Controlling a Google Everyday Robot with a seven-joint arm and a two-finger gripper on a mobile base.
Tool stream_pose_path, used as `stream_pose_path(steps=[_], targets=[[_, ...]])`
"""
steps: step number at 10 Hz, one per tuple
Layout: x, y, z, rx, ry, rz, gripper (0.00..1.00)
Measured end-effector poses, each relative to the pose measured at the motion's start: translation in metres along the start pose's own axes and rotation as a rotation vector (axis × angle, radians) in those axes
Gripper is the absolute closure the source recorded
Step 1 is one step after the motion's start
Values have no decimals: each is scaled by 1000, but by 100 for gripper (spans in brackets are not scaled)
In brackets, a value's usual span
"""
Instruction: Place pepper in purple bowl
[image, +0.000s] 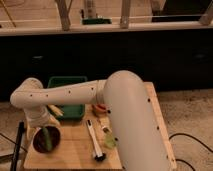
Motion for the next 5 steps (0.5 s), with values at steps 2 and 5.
stream_pose_path(steps=[2,5], targets=[[0,1,1,2,-2,-1,20],[0,1,2,2,-5,-7,20]])
